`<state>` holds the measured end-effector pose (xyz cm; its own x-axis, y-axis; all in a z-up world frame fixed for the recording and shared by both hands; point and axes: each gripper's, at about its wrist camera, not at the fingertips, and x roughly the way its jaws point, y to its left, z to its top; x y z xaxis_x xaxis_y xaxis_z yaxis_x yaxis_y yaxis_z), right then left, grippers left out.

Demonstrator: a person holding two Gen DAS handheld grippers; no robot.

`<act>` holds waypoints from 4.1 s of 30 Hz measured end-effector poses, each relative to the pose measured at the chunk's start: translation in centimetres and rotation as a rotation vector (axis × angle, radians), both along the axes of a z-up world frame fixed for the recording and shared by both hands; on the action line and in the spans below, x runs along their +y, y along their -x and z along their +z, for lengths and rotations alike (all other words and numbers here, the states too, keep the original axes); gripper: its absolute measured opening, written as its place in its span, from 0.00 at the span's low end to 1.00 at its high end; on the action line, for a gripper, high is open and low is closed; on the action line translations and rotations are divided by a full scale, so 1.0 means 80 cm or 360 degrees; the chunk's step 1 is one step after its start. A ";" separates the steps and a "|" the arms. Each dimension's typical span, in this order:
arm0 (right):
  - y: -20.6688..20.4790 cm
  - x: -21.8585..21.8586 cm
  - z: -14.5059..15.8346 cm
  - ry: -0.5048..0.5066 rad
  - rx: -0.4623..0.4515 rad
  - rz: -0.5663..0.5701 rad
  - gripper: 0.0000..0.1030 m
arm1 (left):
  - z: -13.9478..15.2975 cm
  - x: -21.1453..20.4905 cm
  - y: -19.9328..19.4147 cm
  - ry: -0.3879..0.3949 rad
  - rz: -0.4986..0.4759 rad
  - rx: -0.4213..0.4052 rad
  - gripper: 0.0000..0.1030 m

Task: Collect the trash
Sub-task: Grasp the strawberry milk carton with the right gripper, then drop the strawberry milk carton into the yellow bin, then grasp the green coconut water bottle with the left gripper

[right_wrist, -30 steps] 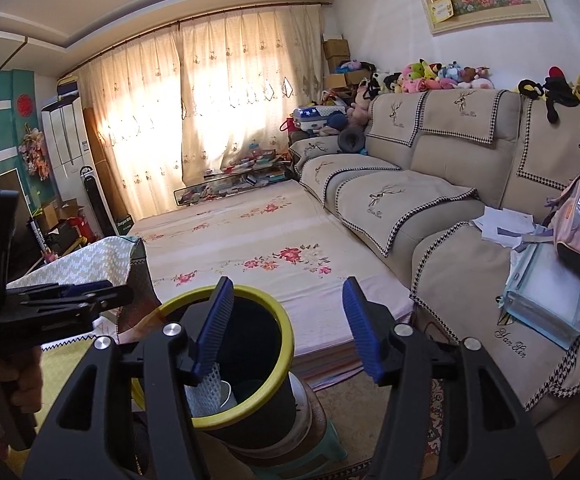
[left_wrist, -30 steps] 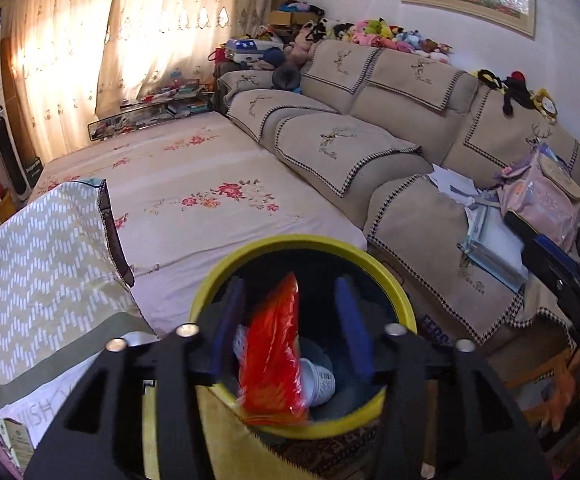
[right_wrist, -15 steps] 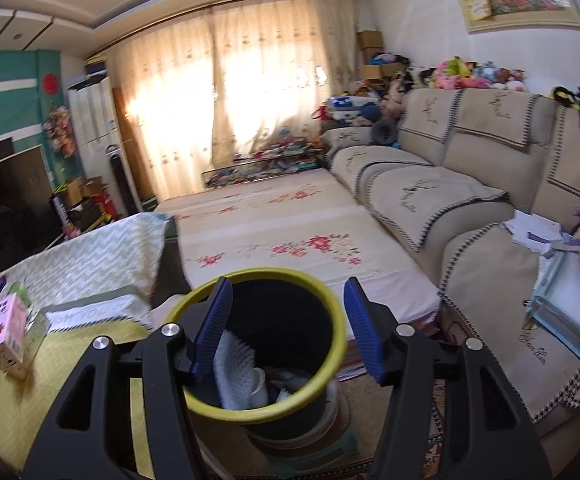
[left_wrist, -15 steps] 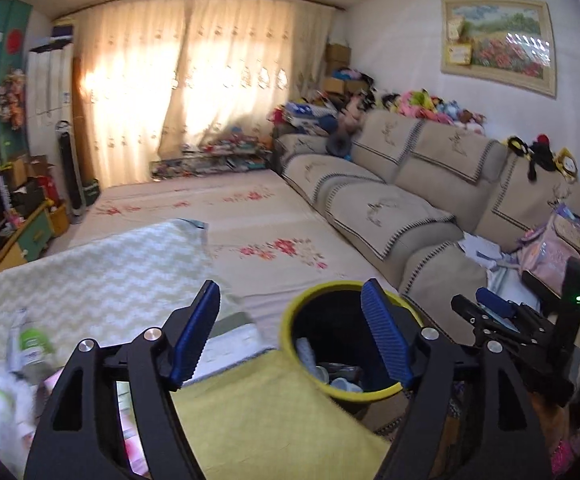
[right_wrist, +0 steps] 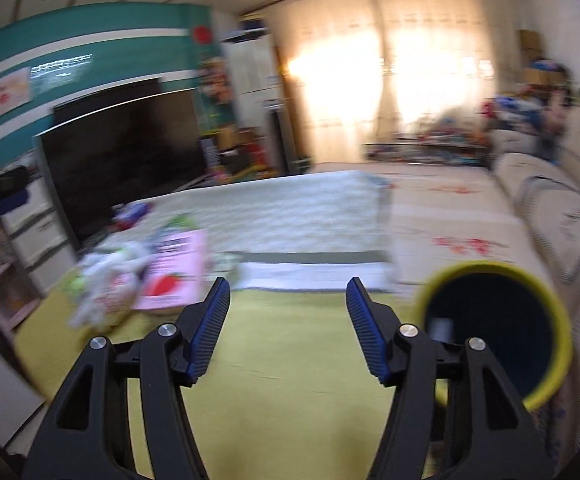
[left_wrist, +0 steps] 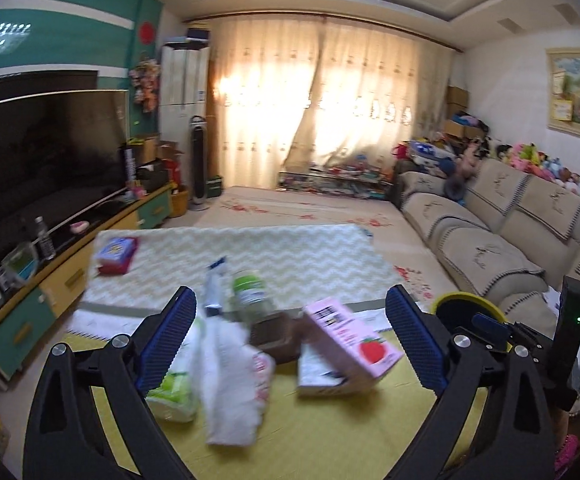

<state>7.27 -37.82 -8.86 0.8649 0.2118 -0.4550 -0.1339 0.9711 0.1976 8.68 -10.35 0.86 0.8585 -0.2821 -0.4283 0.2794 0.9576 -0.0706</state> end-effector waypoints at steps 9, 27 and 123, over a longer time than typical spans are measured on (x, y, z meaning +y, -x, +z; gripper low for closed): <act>-0.032 0.096 -0.007 0.0119 0.0041 0.0230 0.65 | -0.028 0.072 0.019 0.0052 0.0129 0.0084 0.94; -0.062 0.116 -0.036 0.0165 0.0177 0.0233 0.46 | -0.049 0.070 0.012 0.0078 0.0117 0.0160 0.94; -0.036 -0.073 -0.053 0.0159 0.0226 -0.0517 0.59 | -0.165 0.111 -0.096 0.0015 0.0343 0.0352 0.51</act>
